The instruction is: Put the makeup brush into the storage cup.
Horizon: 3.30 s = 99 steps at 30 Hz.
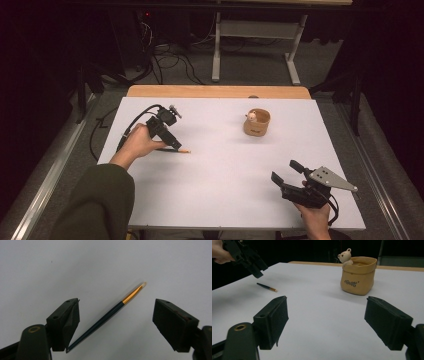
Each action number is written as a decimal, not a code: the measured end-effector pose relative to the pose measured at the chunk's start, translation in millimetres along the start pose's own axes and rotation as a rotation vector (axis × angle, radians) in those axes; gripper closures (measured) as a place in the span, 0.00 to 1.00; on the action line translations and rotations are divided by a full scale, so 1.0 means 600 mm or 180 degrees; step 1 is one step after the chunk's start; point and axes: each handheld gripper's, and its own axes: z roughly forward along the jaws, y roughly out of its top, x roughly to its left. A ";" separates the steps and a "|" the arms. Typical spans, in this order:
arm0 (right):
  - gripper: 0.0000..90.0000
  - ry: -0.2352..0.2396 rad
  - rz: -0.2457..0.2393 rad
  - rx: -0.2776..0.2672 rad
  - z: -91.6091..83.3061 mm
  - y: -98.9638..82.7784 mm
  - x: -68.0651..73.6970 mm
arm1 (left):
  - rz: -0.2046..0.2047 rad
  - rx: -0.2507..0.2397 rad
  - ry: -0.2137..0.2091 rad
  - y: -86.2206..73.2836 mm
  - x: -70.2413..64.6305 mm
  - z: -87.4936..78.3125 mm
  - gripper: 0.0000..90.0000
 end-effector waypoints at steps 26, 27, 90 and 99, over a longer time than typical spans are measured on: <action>0.23 0.0020 -0.0010 0.0001 0.000 0.000 -0.001 | 0.0112 0.0346 -0.0090 0.008 0.001 0.048 0.26; 0.23 0.0018 -0.0005 0.0006 0.000 0.000 0.000 | 0.0105 0.0358 -0.0100 0.007 0.003 0.050 0.26; 0.24 0.0063 0.0033 -0.0012 0.000 0.000 -0.005 | 0.0179 0.0585 -0.0138 -0.006 0.018 0.069 0.63; 0.24 0.0071 0.0071 0.0002 0.003 0.000 -0.008 | 0.0215 0.0661 -0.0114 -0.004 0.015 0.068 0.71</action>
